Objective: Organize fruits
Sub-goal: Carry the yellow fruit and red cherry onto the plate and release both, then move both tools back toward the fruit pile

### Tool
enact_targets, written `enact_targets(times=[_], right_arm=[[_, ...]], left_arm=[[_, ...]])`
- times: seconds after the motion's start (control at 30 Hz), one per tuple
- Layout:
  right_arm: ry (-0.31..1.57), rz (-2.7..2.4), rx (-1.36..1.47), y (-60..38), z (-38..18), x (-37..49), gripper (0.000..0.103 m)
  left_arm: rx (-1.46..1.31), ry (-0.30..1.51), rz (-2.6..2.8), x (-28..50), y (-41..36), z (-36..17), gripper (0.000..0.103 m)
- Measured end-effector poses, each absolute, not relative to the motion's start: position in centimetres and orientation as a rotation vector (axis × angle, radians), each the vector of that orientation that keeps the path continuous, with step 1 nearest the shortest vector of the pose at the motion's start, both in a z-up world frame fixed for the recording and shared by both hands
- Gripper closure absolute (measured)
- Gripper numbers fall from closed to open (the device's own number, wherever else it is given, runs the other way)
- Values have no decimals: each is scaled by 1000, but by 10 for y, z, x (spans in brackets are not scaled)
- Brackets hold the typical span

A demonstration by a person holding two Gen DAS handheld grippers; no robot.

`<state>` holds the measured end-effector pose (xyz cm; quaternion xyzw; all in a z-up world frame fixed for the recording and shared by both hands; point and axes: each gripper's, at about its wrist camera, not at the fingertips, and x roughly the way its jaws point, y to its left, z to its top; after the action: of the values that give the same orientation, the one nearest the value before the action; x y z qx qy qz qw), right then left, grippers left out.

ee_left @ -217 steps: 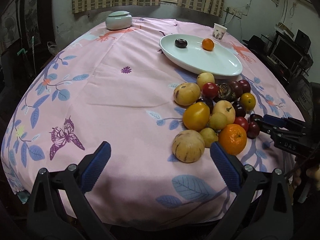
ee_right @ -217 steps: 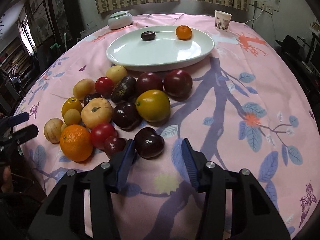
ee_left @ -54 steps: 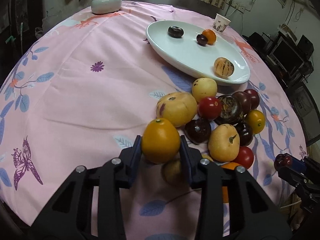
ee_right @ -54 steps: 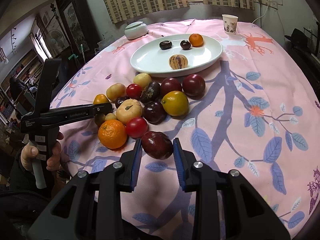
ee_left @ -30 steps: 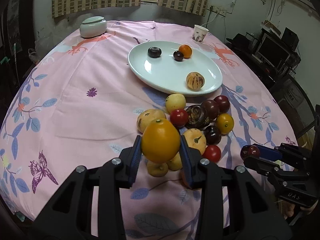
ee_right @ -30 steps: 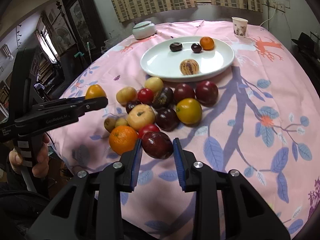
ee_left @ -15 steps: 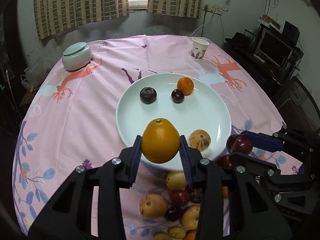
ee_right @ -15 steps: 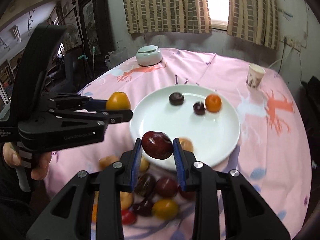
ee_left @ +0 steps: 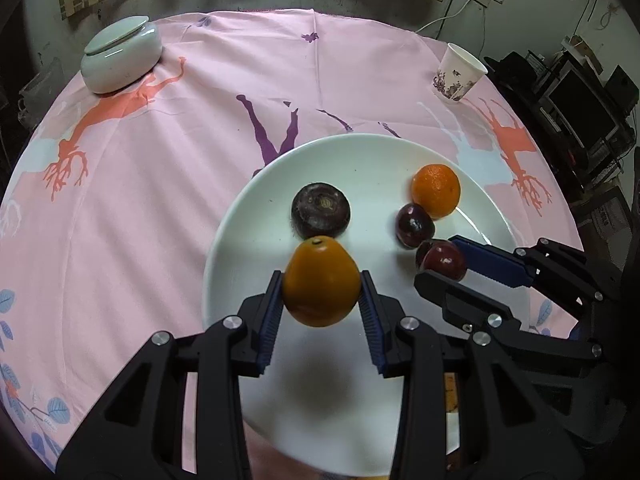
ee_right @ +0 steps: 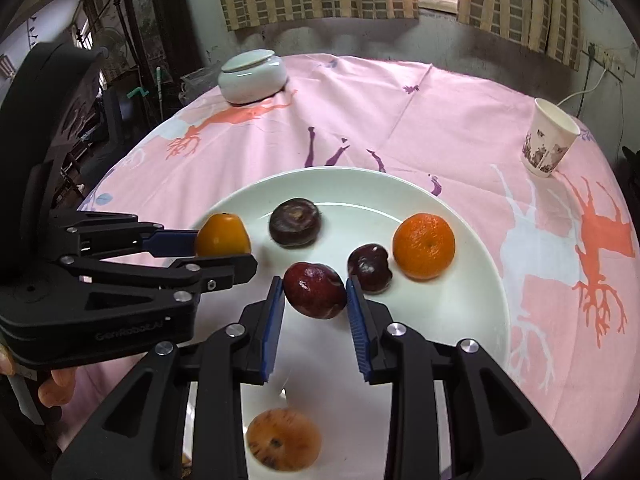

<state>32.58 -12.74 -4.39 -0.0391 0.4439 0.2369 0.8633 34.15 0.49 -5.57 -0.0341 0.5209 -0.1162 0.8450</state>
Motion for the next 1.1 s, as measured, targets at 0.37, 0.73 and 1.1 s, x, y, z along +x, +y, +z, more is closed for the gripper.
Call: enact_targets(times=[0.37,0.73,1.1], right_arm=[[901,459,-211,-119,-48,340,51],[763,408,-177,-140,4,300,16],[820,469,-37,-173,5,132,11]], left_arm=[[-92,1028,-235,349,11,-37,35],[-129,867,-275,268,29,35,25],[-25,758,-234,111,45,7,14]])
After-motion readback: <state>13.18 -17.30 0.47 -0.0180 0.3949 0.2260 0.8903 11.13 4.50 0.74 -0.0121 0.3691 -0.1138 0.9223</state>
